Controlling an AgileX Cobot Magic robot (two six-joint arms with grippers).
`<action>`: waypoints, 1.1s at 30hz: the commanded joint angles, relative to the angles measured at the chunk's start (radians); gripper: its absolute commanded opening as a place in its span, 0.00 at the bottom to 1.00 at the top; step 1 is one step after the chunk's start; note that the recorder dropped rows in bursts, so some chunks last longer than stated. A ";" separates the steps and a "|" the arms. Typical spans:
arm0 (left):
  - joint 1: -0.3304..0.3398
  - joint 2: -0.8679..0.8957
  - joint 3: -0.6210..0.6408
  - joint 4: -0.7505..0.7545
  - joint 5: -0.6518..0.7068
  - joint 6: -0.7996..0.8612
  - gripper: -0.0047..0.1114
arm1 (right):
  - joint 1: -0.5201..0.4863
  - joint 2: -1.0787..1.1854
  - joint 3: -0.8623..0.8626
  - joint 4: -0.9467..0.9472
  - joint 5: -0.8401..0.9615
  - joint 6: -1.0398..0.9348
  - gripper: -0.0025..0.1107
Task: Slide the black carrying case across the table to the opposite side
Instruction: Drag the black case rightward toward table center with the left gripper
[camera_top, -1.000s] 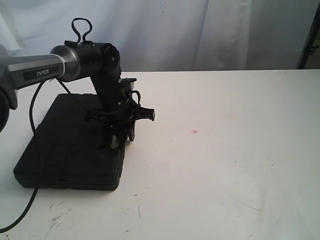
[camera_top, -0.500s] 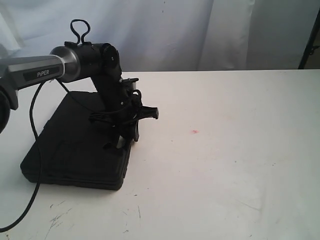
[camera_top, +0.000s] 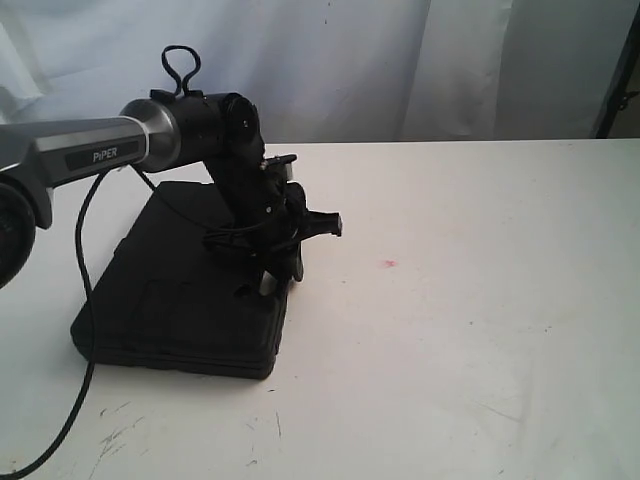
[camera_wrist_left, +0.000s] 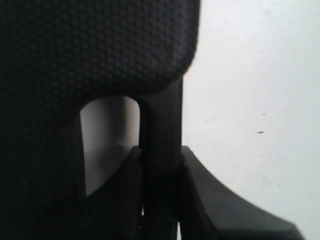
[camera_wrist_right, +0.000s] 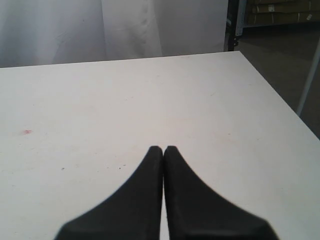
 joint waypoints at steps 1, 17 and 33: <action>-0.033 -0.006 -0.007 -0.045 -0.056 -0.051 0.04 | 0.003 -0.005 0.003 0.003 -0.008 0.004 0.02; -0.045 -0.006 -0.007 -0.208 -0.185 -0.069 0.04 | 0.003 -0.005 0.003 0.003 -0.008 0.004 0.02; -0.092 0.031 -0.081 -0.057 -0.163 -0.152 0.04 | 0.003 -0.005 0.003 0.003 -0.008 0.004 0.02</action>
